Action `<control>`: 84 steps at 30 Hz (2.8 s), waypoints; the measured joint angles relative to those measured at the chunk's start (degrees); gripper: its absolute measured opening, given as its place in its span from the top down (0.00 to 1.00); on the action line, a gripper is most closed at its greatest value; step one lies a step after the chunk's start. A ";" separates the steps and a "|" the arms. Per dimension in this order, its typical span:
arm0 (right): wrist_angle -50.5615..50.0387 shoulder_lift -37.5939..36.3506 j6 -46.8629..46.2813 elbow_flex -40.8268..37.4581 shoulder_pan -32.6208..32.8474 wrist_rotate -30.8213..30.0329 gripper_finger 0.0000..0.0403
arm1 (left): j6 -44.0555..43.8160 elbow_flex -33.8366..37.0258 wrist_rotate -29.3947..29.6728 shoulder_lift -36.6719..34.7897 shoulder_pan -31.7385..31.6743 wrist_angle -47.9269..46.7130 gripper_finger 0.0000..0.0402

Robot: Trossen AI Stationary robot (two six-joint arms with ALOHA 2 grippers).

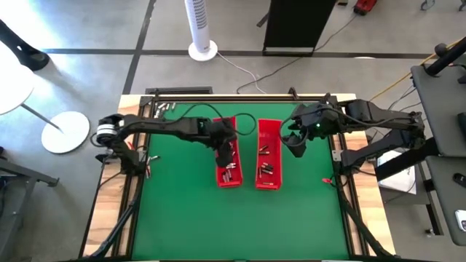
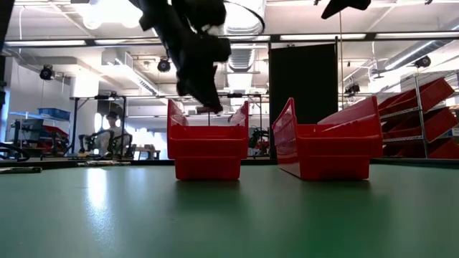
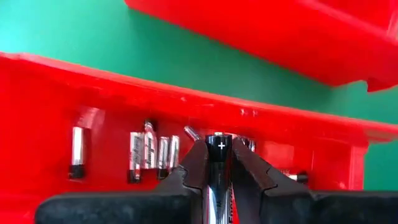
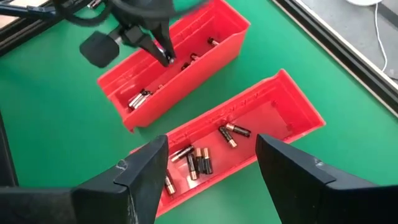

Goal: Sort batteries
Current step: Put the silver battery into the left red bin

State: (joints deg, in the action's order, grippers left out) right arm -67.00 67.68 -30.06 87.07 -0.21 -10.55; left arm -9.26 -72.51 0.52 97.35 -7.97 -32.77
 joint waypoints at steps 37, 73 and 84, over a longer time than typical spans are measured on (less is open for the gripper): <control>2.95 2.53 1.54 0.00 1.68 -6.03 0.38 | 6.89 -10.39 0.55 13.62 2.17 -11.96 0.94; 11.92 4.61 15.79 5.02 -1.80 -6.01 0.33 | 10.74 -14.56 2.48 10.96 5.79 -20.69 0.66; 12.38 4.57 20.79 7.80 -2.51 -6.00 0.36 | 10.20 -14.45 3.19 9.39 6.11 -22.16 0.66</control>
State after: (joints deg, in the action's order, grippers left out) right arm -54.62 72.25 -9.27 94.87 -2.71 -16.56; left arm 0.94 -86.96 3.71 106.74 -1.86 -54.92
